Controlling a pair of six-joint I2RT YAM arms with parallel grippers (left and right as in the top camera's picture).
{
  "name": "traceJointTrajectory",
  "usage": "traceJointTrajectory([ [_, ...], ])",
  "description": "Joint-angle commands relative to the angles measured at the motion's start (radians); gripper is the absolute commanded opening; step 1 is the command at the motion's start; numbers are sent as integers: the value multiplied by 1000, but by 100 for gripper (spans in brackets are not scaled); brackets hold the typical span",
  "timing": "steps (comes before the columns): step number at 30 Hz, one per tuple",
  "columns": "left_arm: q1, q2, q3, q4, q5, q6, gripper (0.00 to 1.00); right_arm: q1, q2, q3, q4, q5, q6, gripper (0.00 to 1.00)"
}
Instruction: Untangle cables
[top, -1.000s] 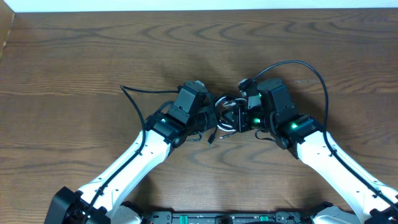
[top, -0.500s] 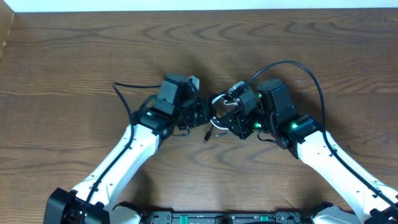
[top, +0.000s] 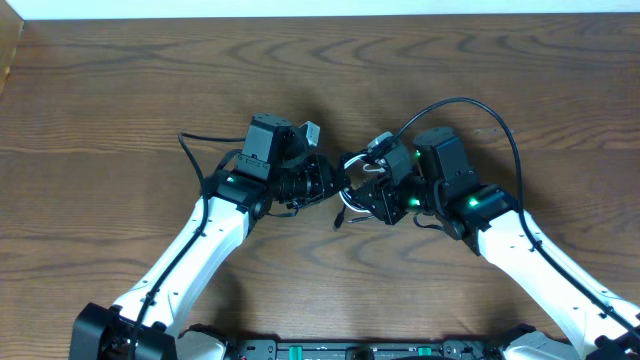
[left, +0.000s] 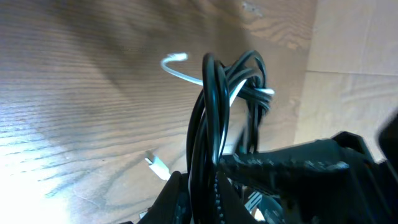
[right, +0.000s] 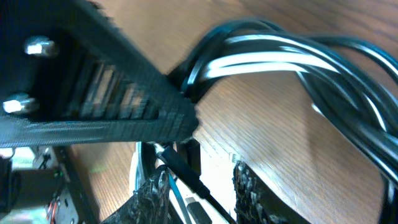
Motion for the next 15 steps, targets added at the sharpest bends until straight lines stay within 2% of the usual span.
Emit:
traceJointTrajectory([
  [1, -4, -8, 14, 28, 143, 11, 8, 0, 19, 12, -6, 114, 67, 30],
  [6, -4, -8, 14, 111, 227, -39, 7, -1, 66, 12, -18, 178, 137, 30],
  [10, -4, -8, 14, 160, 249, -80, 7, -5, 90, 12, -32, 306, 249, 35],
  [15, -3, -8, 14, 169, 251, -80, 7, -47, 82, 14, -16, 309, 321, 38],
])
